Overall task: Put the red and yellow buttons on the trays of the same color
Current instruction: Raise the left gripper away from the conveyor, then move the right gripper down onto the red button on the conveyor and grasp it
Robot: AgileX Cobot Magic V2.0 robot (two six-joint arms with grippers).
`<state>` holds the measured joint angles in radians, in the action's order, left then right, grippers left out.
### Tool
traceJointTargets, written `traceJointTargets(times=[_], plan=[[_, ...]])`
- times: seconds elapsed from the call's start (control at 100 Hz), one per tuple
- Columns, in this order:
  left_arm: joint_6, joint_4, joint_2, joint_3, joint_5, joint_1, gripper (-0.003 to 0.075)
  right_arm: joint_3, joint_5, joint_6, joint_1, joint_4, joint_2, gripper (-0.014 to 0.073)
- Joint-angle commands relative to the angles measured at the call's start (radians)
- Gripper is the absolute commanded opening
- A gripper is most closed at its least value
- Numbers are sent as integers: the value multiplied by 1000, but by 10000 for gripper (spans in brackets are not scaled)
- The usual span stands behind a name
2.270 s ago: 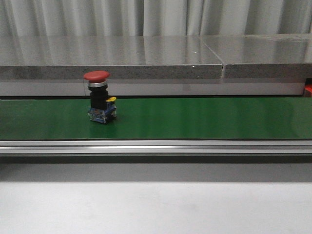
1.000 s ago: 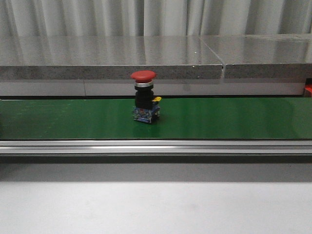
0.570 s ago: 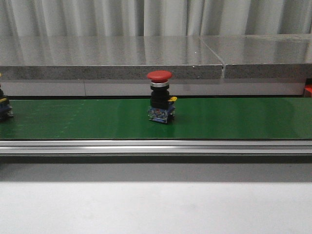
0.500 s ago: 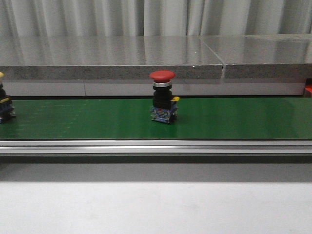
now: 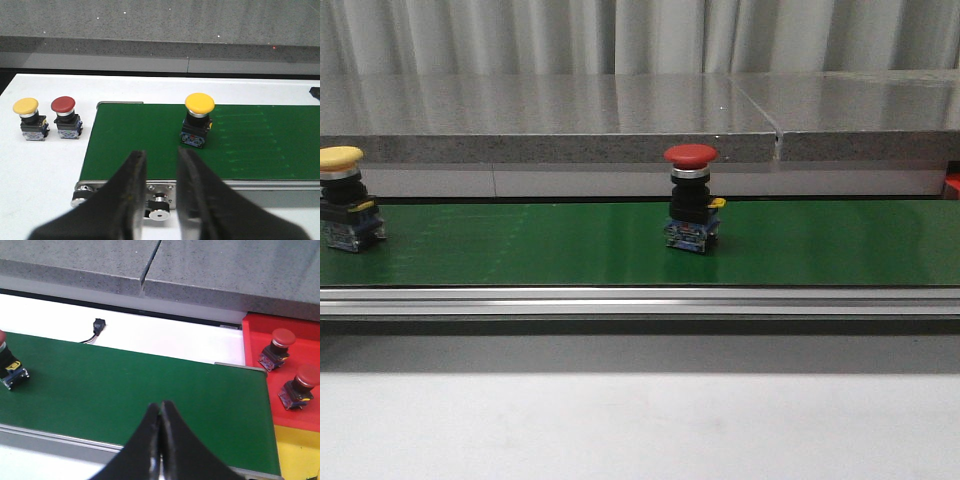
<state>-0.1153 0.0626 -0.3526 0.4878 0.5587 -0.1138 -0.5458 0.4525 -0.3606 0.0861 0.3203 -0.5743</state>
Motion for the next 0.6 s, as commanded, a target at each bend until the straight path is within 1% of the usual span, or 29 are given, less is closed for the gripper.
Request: traceJointTargets(times=[0.0,0.13,0.16,0.2,0.23,0.3,0.34,0.35,0.37,0.38,0.39,0.42,0.44,0.47,0.49,0.59], plan=[[0,-8,2,18,-75,-8,-17,-24,-75,-7,1,8,1,-68],[0,-8,2,18,-75,-8,-19,-24,-67,-7,1,8,1,-62],[0,-8,2,18,-75,-8,-19,-24,-59,-7,1,8,1,-50],[0,-9,2,18,-73,-8,-19,-24,-47,-7,1,8,1,-13],[0,-11,2,18,-73,-8,-19,-24,-39,-7,1,8,1,26],[0,-11,2,18,-73,-8,-19,-24,-21,-7,1,8,1,171],[0,-11,2,18,-73,-8,-19,-24,-12,-7,1,8,1,283],[0,-11,2,18,-73,-8,-19,-24,-10,-7,1,8,1,324],[0,-11,2,18,-73,-8,-19,-24,-8,-7,1,8,1,365],[0,-11,2,18,-73,-8,-19,-24,-8,-7,1,8,1,406],[0,-11,2,18,-73,-8,-19,-24,-8,-7,1,8,1,427],[0,-11,2,18,-73,-8,-19,-24,-8,-7,1,10,1,526],[0,-11,2,18,-73,-8,-19,-24,-9,-7,1,11,1,563],[0,-11,2,18,-73,-8,-19,-24,-9,-7,1,13,1,645],[0,-11,2,18,-73,-8,-19,-24,-9,-7,1,13,1,672],[0,-11,2,18,-73,-8,-19,-25,-8,-7,1,13,1,633]])
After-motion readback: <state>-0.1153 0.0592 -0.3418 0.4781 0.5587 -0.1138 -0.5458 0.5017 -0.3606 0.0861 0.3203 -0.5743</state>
